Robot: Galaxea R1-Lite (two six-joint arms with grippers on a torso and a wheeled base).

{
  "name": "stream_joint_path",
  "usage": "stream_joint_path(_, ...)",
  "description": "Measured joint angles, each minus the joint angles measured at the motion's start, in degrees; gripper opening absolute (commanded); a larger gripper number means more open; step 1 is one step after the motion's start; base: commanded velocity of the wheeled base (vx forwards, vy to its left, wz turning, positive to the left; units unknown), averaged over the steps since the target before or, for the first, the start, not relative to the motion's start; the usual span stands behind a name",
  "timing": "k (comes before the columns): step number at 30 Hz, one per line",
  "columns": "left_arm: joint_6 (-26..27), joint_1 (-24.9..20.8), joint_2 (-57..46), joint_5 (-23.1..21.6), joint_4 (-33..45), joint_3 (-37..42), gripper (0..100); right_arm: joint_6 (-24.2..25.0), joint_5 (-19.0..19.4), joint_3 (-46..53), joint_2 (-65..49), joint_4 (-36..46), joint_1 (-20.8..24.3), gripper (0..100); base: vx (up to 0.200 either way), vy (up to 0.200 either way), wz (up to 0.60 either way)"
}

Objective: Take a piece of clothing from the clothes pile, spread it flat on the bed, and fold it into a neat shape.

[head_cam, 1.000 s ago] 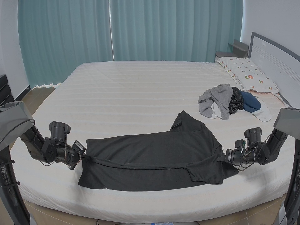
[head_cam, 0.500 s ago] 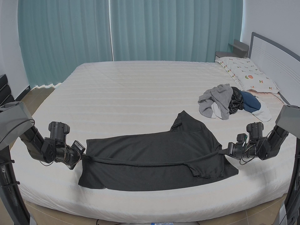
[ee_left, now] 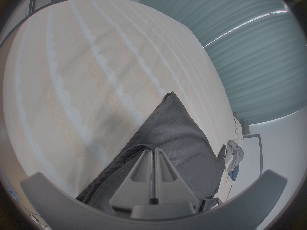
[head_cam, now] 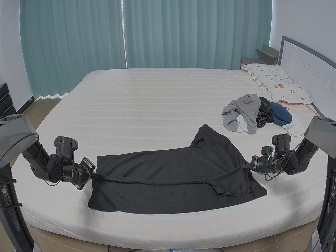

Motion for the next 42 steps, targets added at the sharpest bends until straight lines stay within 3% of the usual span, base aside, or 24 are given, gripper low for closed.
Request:
stream_joint_path(14, 0.0, 0.0, 0.0, 0.0, 0.0, 0.3, 0, -1.3, 5.1, -1.1, 0.1, -1.0, -2.2, 100, 0.0, 0.0, 0.0)
stream_joint_path(28, 0.0, 0.0, 0.0, -0.1, 0.0, 0.4, 0, -6.2, 5.5, -3.4, 3.3, -2.1, -0.7, 100, 0.0, 0.0, 0.0)
stream_joint_path(36, 0.0, 0.0, 0.0, -0.1, 0.0, 0.4, 0, -6.5, 5.5, -3.9, 4.4, -3.5, -1.2, 100, 0.0, 0.0, 0.0)
stream_joint_path(37, 0.0, 0.0, 0.0, -0.1, 0.0, 0.4, 0, -6.5, 5.6, -3.9, 4.5, -3.8, -1.2, 0, 0.0, 0.0, 0.0)
stream_joint_path(42, 0.0, 0.0, 0.0, 0.0, 0.0, 0.4, 0, -6.8, 6.8, -3.2, 5.0, -4.0, -1.3, 0, 0.0, 0.0, 0.0)
